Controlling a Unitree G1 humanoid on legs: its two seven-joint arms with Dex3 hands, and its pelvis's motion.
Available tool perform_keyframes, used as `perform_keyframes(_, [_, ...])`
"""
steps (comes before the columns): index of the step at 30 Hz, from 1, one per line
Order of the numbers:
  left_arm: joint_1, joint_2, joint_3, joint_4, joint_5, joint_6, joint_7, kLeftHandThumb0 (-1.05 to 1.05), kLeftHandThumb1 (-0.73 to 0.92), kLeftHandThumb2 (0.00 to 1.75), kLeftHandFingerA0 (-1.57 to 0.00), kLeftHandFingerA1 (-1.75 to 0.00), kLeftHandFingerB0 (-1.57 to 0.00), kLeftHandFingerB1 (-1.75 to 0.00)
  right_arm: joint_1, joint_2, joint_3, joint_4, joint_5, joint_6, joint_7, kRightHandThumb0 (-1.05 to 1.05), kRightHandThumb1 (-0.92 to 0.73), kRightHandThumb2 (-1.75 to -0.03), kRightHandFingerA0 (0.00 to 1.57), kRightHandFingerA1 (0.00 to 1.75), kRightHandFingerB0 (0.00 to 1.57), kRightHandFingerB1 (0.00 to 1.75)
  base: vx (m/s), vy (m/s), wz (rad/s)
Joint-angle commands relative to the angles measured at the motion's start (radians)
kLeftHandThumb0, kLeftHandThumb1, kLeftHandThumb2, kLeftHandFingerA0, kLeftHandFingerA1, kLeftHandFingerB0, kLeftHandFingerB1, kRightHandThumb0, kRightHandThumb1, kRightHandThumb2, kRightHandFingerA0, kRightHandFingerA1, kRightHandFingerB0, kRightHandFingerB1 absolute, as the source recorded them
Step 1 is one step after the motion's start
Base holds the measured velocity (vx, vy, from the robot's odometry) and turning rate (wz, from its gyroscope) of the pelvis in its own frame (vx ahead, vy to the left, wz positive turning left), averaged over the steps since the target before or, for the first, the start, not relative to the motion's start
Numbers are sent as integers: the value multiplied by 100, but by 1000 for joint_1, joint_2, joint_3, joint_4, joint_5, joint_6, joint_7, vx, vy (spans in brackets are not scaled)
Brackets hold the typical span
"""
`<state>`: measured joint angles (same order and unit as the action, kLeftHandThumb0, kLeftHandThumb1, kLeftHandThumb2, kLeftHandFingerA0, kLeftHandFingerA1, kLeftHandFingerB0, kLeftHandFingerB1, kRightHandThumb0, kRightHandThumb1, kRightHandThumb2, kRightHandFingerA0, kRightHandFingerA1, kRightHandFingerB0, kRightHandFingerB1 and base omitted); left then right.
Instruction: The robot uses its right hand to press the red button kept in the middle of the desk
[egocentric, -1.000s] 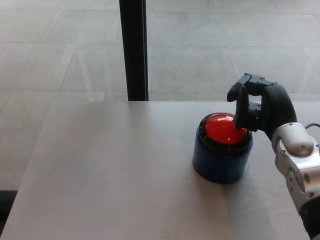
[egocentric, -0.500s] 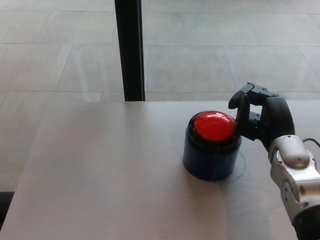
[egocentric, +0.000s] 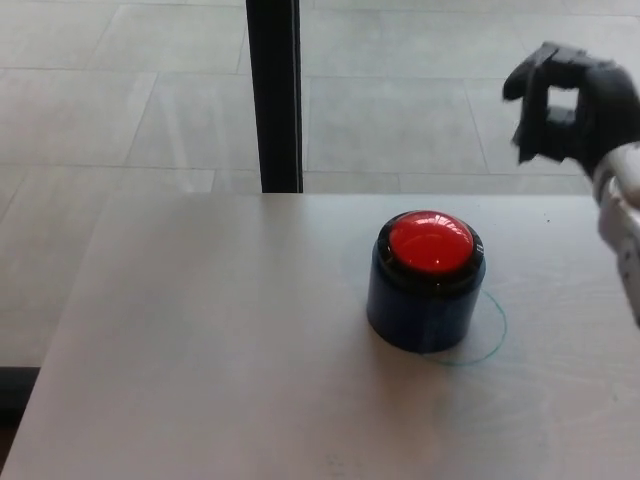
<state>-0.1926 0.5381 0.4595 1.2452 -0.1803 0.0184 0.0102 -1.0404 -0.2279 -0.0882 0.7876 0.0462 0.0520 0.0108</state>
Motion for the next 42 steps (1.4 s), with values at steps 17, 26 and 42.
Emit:
perform_keyframes(17, [31,25,5,3,-8,14,16,-73,92,124,-54,-103,-36,-84,67,-526,-316,6,86,90,122,-15,-61,-103,91,175,77,132,-2,-1,0])
perform_keyframes(26, [34,23,12,7,-16,5,-2,-73,92,127,-47,-95,-27,-78,473,-571,-732,-44,202,21,-49,-53,-42,-112,130,156,104,90,0,0,0])
perform_keyframes(42, [43,15,4,5,-12,-6,-6,-73,92,128,-44,-92,-28,-77,857,-288,-1153,88,363,-87,-237,-75,-79,-72,69,170,21,119,0,0,0])
